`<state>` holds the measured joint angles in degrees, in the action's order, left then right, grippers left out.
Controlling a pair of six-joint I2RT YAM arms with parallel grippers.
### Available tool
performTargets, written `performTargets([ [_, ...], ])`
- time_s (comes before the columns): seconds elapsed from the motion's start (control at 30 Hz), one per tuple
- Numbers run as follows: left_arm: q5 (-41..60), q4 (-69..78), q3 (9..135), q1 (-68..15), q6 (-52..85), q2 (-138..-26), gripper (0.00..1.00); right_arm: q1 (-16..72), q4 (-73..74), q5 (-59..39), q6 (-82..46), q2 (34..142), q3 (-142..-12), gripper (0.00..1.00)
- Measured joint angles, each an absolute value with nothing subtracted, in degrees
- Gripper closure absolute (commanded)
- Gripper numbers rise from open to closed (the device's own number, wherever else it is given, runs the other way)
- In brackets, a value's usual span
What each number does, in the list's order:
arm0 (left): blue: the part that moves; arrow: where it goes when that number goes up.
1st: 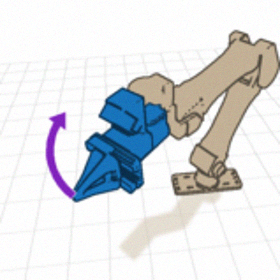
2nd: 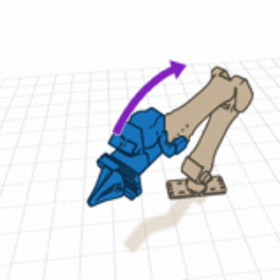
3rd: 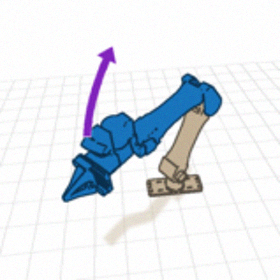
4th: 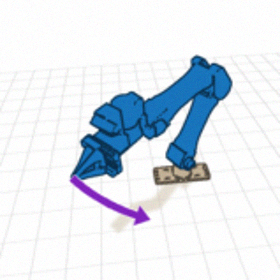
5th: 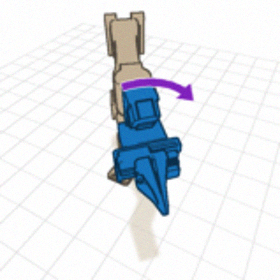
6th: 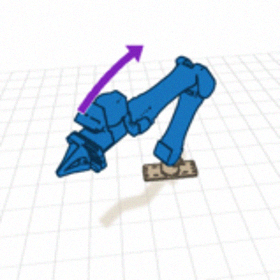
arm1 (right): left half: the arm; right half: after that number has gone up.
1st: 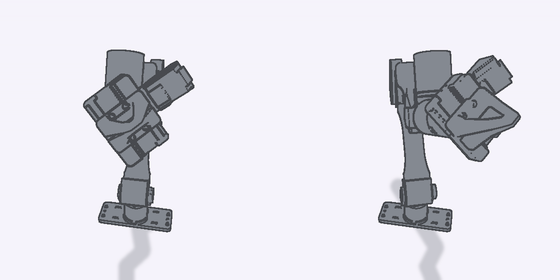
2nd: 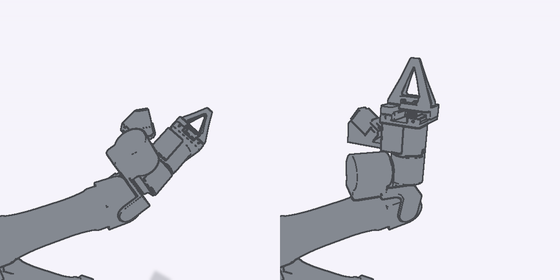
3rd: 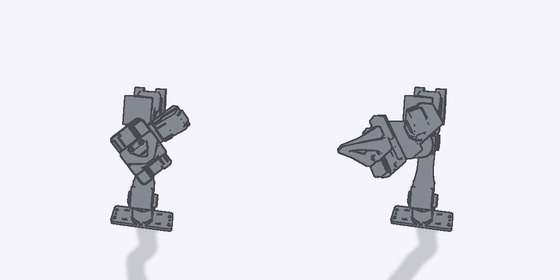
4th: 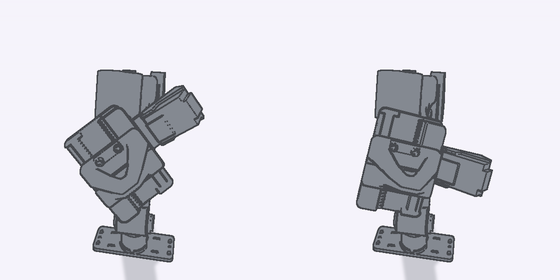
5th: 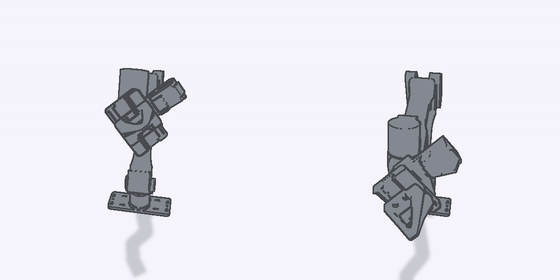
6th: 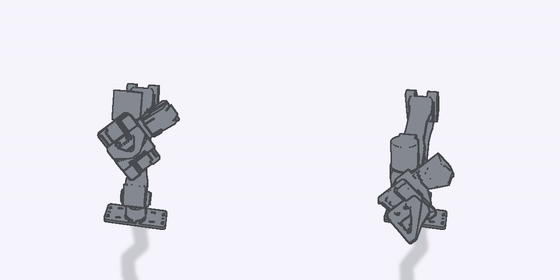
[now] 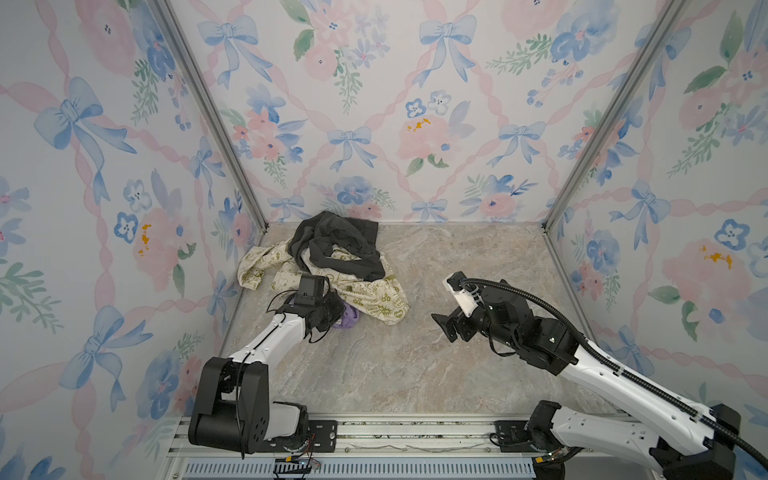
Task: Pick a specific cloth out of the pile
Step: 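Reach the left gripper onto the lavender shirt while the right arm advances, then close the left gripper on the lavender shirt and lift it up out of the pile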
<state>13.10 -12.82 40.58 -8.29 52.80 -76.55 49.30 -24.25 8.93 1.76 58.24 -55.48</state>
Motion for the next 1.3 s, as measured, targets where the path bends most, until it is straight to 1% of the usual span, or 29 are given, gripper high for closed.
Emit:
performTargets([
  [0.2,12.62,-12.95,41.43,-8.29,52.80,-75.35,1.00,49.30,-24.27,9.69,2.22,59.96,-56.38,0.03],
  [0.37,11.68,-12.93,44.73,-8.29,52.84,-72.51,1.00,49.30,-24.21,10.37,3.09,60.47,-57.32,0.03],
  [0.8,5.80,-13.96,51.22,-8.29,52.45,-64.14,1.00,49.34,-23.29,12.56,4.12,61.21,-58.46,0.03],
  [1.3,2.81,-16.62,68.10,-8.29,41.89,-63.57,1.00,49.34,-22.72,14.24,3.90,62.19,-59.46,0.03],
])
